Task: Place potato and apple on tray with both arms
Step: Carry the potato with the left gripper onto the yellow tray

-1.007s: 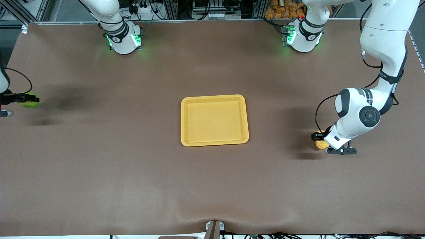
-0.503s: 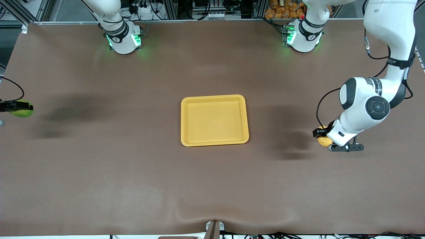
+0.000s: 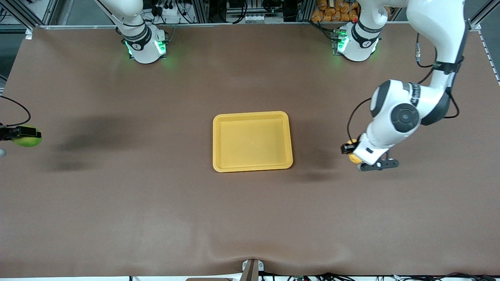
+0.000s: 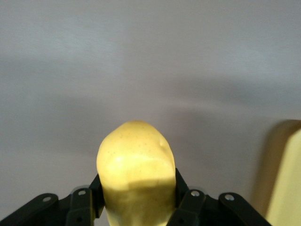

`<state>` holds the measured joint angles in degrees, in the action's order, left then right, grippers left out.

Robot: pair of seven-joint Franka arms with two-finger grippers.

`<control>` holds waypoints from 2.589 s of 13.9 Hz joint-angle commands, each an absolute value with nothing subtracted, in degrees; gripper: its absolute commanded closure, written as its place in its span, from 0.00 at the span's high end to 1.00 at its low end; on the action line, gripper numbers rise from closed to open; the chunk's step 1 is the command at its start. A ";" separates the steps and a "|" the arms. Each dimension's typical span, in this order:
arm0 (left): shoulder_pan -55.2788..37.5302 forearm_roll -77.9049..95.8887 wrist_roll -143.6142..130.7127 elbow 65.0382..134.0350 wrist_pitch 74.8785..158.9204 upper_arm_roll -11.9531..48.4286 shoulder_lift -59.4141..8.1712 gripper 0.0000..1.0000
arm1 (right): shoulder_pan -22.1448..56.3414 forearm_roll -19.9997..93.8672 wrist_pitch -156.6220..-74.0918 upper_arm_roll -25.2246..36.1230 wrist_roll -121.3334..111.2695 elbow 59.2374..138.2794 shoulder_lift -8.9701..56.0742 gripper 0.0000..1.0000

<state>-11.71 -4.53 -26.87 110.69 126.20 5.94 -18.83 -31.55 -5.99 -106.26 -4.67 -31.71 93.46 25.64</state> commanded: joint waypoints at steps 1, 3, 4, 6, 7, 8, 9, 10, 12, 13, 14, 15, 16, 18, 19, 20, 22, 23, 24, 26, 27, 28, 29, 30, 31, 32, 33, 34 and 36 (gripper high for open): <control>-16.42 -5.80 -33.90 108.20 124.54 5.71 -20.12 0.38 | -28.66 -5.01 -103.89 -4.31 -28.49 91.41 25.58 0.00; -20.02 -5.80 -38.39 107.23 124.54 5.71 -21.09 0.38 | -27.34 -1.60 -103.02 -4.22 -27.95 90.80 25.49 0.00; -22.04 -5.80 -41.37 106.53 124.45 5.71 -21.88 0.38 | -26.64 -1.06 -102.49 -4.22 -27.78 90.18 25.58 0.00; -25.21 -5.80 -45.69 105.39 124.37 5.71 -23.11 0.38 | -25.06 -0.97 -102.39 -4.22 -26.73 89.39 25.58 0.00; -26.62 -5.89 -47.44 103.99 124.37 5.71 -24.42 0.38 | -24.53 -0.97 -102.31 -4.22 -25.24 89.21 25.58 0.00; -28.89 -5.89 -49.90 102.41 124.37 5.54 -25.83 0.38 | -23.65 -0.71 -102.22 -4.31 -24.01 89.21 25.58 0.00; -31.27 -6.06 -52.97 100.65 124.37 5.45 -27.32 0.38 | -22.86 -0.09 -102.22 -4.22 -23.30 89.21 25.49 0.00; -33.20 -6.93 -55.96 98.72 124.28 5.45 -28.99 0.38 | -22.59 1.04 -102.04 -4.22 -22.77 89.12 25.58 0.00; -35.76 -8.34 -59.49 95.99 124.28 5.45 -31.89 0.38 | -21.54 2.81 -101.95 -4.22 -21.28 89.12 25.58 0.00; -37.25 -8.78 -60.20 95.72 124.28 5.54 -33.04 0.32 | -20.66 2.99 -101.95 -4.22 -19.36 89.03 25.58 0.00; -38.40 -9.14 -60.38 95.63 124.36 5.45 -33.92 0.28 | -19.35 2.99 -101.95 -4.22 -16.64 88.86 25.58 0.00; -39.45 -9.14 -60.47 95.63 124.28 5.45 -34.62 0.28 | -17.94 2.99 -101.95 -4.22 -14.00 88.77 25.58 0.00; -39.64 -9.23 -60.47 95.62 124.28 5.28 -35.06 0.28 | -16.97 2.99 -101.87 -4.22 -12.32 88.77 25.58 0.00; -39.73 -11.50 -60.47 95.71 123.49 5.27 -36.29 0.24 | -15.39 3.34 -101.87 -4.22 -10.12 88.77 25.58 0.00; -39.73 -12.47 -60.38 95.71 122.36 5.27 -36.91 0.24 | -14.08 3.34 -101.87 -4.22 -7.85 88.77 25.49 0.00; -39.81 -13.44 -60.38 95.71 122.00 5.27 -37.44 0.24 | -12.93 3.34 -101.87 -4.31 -5.30 88.68 25.49 0.00; -39.81 -14.68 -60.38 95.63 121.99 5.27 -37.97 0.29 | -10.47 3.34 -101.26 -4.31 -2.03 88.77 25.40 0.00; -39.81 -14.68 -60.38 95.10 121.99 5.27 -38.32 0.31 | -9.85 3.51 -100.38 -4.31 -0.72 88.77 25.40 0.00; -39.90 -14.68 -60.55 93.97 121.99 5.27 -39.19 0.37 | -9.06 5.17 -100.28 -4.31 0.51 88.77 25.40 0.00; -40.34 -14.59 -60.73 93.25 121.99 5.19 -40.08 0.89 | -7.13 6.50 -100.20 -4.22 3.93 88.77 25.23 0.00; -40.34 -14.76 -61.52 93.25 121.99 5.19 -40.17 1.00 | -6.25 6.59 -100.20 -4.22 5.52 88.77 25.22 0.00; -40.34 -14.85 -61.96 93.25 121.99 5.19 -40.25 1.00 | -5.46 6.59 -100.20 -4.22 6.76 88.77 25.22 0.00; -40.43 -14.85 -62.05 93.25 121.91 5.19 -40.25 1.00 | -4.75 6.59 -100.20 -4.22 7.81 88.86 25.22 0.00; -40.34 -14.85 -62.05 93.25 121.90 5.19 -40.17 1.00 | -3.70 6.59 -100.20 -4.22 8.95 88.86 25.22 0.00; -40.34 -14.85 -62.05 93.25 121.73 5.19 -39.82 1.00 | -2.47 6.59 -100.20 -4.22 10.53 88.86 25.22 0.00; -40.25 -14.77 -62.05 93.16 121.03 5.19 -39.38 1.00 | -1.59 6.59 -100.28 -4.22 12.63 88.86 25.22 0.00; -40.17 -14.77 -62.05 92.99 119.63 5.19 -38.24 1.00 | -0.54 6.68 -100.37 -4.22 14.14 88.86 25.31 0.00; -40.17 -14.68 -62.31 91.77 117.36 5.19 -37.54 1.00 | 0.69 6.68 -100.37 -4.22 14.93 88.77 25.31 0.00; -39.38 -14.68 -62.32 88.61 111.47 5.19 -35.69 1.00 | 2.02 6.85 -100.55 -4.22 15.55 88.77 25.31 0.00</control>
<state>-39.57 -13.40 -61.01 91.13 116.97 5.39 -38.39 0.65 5.57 -101.34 -4.76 14.04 89.51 25.65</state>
